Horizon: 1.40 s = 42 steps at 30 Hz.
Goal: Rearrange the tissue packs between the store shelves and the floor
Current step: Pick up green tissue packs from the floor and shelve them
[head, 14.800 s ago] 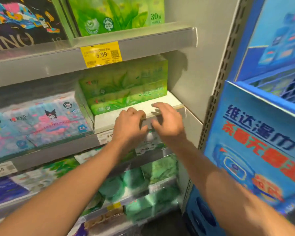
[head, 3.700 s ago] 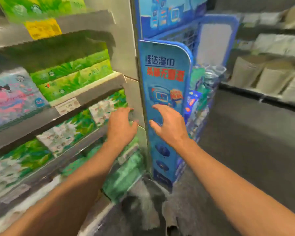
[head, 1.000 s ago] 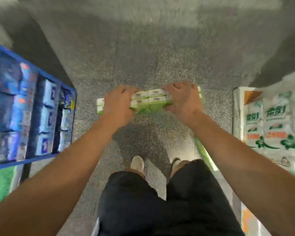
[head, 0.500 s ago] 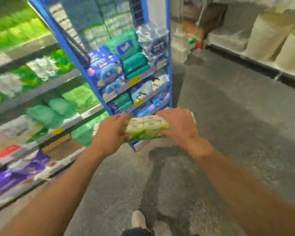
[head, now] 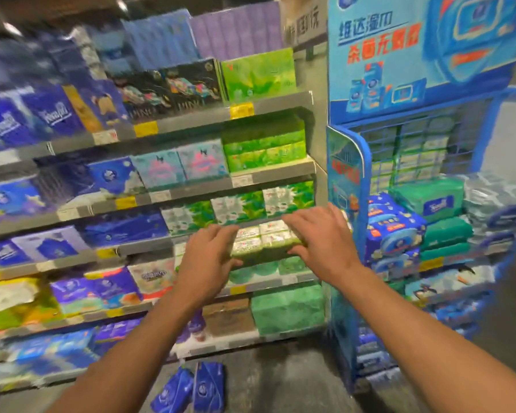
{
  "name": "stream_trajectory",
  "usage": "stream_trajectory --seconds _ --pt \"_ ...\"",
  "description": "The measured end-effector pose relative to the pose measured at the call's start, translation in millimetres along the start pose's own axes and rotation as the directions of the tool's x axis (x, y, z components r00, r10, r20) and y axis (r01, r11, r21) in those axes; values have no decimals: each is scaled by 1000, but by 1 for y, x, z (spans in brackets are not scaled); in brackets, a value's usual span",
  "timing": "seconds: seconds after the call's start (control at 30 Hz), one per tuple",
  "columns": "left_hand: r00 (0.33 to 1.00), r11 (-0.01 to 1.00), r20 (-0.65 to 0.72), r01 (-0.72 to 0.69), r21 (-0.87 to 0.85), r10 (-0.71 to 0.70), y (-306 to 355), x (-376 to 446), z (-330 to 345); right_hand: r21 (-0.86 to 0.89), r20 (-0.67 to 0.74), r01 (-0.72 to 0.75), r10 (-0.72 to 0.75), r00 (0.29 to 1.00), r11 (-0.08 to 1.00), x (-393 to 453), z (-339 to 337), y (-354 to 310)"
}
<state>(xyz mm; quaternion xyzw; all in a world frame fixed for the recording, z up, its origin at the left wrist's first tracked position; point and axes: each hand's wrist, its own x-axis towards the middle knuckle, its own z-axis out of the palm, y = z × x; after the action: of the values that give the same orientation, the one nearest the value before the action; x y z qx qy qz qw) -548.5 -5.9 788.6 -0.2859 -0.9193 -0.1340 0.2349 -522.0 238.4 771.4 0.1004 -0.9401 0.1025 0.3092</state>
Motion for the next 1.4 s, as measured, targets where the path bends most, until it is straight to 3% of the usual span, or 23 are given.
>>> stream_trajectory --seconds 0.23,0.4,0.67,0.87,1.1,1.23,1.4 --pt "997 999 -65 -42 -9 42 -68 121 47 -91 -27 -38 36 999 995 121 52 48" --pt "988 999 -149 -46 29 50 -96 230 97 -73 -136 -125 114 984 990 209 102 108" --pt "989 998 -132 -64 -5 63 -146 368 157 -53 -154 -254 244 958 966 328 172 169" --pt "992 993 -64 -107 39 110 -192 408 202 -117 -123 -262 248 961 958 358 225 192" --pt "981 978 3 -194 79 194 -220 418 230 -76 -35 -293 291 956 953 370 264 190" --pt "991 982 -47 -119 146 127 -220 411 238 -27 -108 -326 322 941 945 366 266 189" --pt "996 995 -90 8 94 1 -213 407 245 -65 52 -269 272 961 961 377 258 194"
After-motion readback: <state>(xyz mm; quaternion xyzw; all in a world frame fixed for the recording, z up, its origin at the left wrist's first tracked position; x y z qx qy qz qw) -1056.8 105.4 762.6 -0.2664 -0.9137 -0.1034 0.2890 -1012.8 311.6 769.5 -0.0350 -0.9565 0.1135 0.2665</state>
